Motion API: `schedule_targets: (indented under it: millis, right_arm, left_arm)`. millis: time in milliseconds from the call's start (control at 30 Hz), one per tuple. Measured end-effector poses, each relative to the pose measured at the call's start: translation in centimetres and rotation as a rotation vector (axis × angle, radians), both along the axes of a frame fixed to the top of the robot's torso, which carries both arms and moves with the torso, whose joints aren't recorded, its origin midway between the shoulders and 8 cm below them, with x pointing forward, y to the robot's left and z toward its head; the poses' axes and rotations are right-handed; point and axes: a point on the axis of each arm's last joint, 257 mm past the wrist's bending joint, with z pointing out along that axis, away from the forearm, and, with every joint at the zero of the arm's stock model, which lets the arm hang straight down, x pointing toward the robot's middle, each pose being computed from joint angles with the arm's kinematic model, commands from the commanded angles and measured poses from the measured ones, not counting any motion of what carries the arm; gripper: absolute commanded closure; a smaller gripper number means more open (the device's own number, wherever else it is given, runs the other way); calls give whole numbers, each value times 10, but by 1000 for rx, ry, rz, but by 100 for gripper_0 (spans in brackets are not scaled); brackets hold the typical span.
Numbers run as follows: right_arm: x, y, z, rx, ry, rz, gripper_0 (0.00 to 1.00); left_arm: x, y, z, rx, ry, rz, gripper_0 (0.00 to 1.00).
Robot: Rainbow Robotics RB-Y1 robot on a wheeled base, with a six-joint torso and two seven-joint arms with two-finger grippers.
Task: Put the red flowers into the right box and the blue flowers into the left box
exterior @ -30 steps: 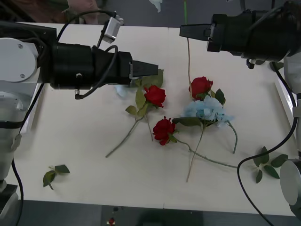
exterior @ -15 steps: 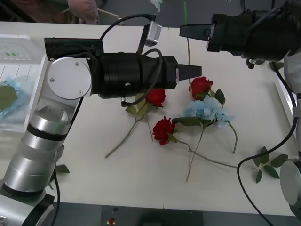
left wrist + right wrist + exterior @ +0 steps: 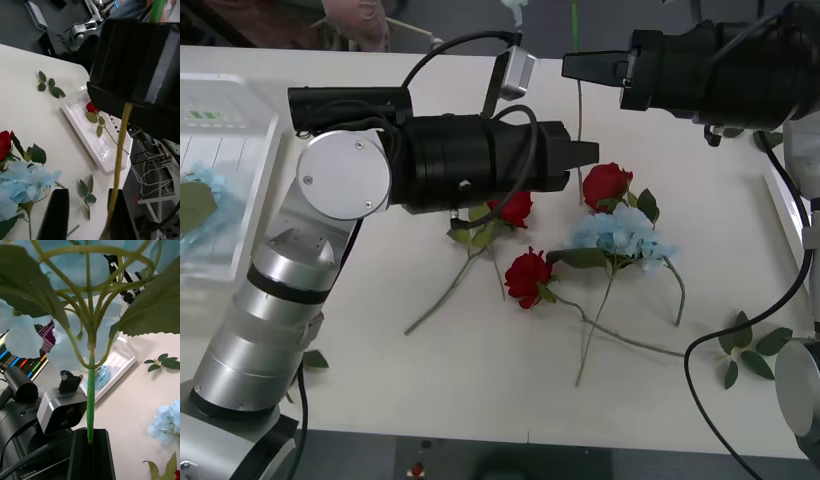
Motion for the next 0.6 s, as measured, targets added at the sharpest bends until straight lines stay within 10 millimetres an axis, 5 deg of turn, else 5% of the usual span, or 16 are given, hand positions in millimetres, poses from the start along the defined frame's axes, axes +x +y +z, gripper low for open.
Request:
schedule_targets:
  millis: [300, 367, 433, 600]
  right_arm:
    - [0, 0, 0, 0, 0, 0, 100]
    - [0, 0, 0, 0, 0, 0, 30]
    - [0, 0, 0, 0, 0, 0, 0]
    - [0, 0, 0, 0, 0, 0, 0]
  left_arm:
    - [0, -3, -6, 23, -11, 4, 100]
    - [0, -2, -6, 24, -12, 5, 100]
    - [2, 0, -6, 25, -13, 9, 100]
    - [5, 9, -9, 36, -14, 17, 100]
